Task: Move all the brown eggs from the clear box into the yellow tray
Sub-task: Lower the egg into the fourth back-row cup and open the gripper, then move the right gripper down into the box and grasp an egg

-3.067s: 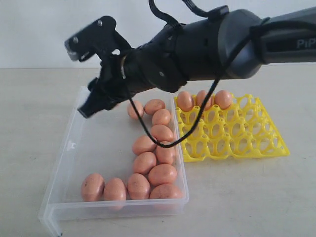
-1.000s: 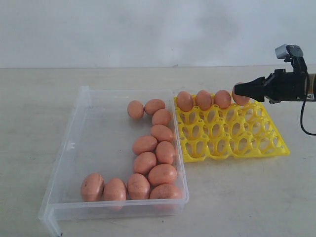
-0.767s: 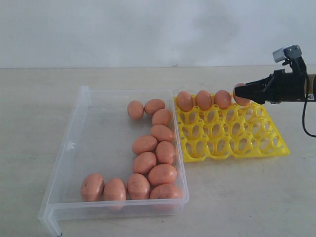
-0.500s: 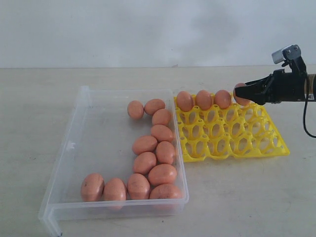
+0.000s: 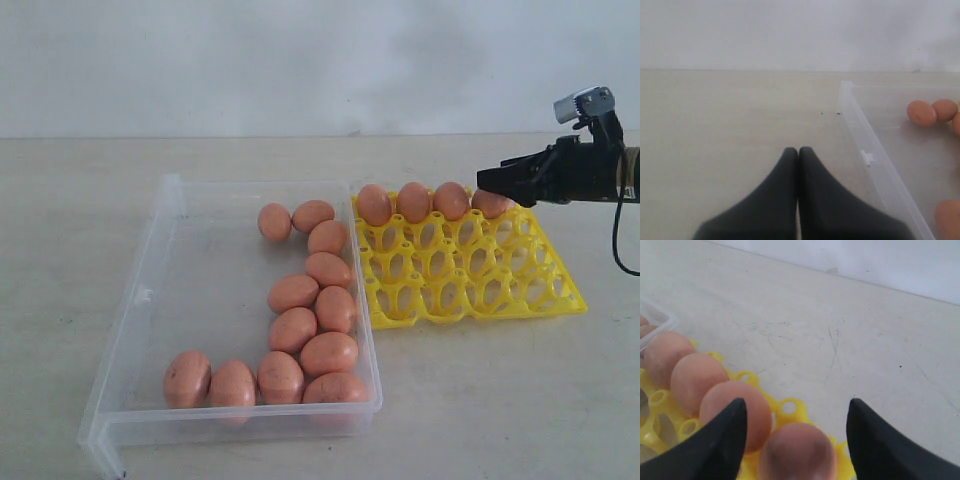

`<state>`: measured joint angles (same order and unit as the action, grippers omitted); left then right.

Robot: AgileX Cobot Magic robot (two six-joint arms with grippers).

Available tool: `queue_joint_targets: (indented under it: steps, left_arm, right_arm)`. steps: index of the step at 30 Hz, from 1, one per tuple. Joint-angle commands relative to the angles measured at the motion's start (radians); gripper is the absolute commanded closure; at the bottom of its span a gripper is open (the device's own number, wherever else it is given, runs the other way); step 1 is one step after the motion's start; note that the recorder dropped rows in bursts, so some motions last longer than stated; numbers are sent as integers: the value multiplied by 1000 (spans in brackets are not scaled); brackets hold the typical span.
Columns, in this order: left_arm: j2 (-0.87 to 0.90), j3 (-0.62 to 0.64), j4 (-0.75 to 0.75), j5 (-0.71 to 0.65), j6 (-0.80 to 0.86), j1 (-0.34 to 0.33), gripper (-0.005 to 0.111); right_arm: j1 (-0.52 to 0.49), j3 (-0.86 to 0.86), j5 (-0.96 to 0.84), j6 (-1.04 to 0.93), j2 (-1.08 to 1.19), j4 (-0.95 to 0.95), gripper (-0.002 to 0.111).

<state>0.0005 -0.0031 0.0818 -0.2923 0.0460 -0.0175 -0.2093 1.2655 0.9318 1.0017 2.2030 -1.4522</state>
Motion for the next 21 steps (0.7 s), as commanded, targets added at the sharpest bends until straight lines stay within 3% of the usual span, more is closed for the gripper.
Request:
queue_joint_targets:
  steps: [1,6,8,13,17,21]
  left_arm:
    - [-1,3,3,7,-1,6,111]
    - [-1,3,3,7,-1,6,111]
    - [-1,3,3,7,-1,6,111]
    - [-1,3,3,7,-1,6,111]
    - [-1,3,3,7,-1,6,111]
    - [-1,3,3,7,-1,6,111]
  right_arm:
    - [0,2,19,41,-8,26,52]
    - [0,2,179,219,-62,121,52]
    - [0,2,245,250,-92,154,59]
    - [10,2,289,259,-232,149,109]
    - [73,2,265,273,-364,122,108]
    - [236,2,118,280,-485,80,108]
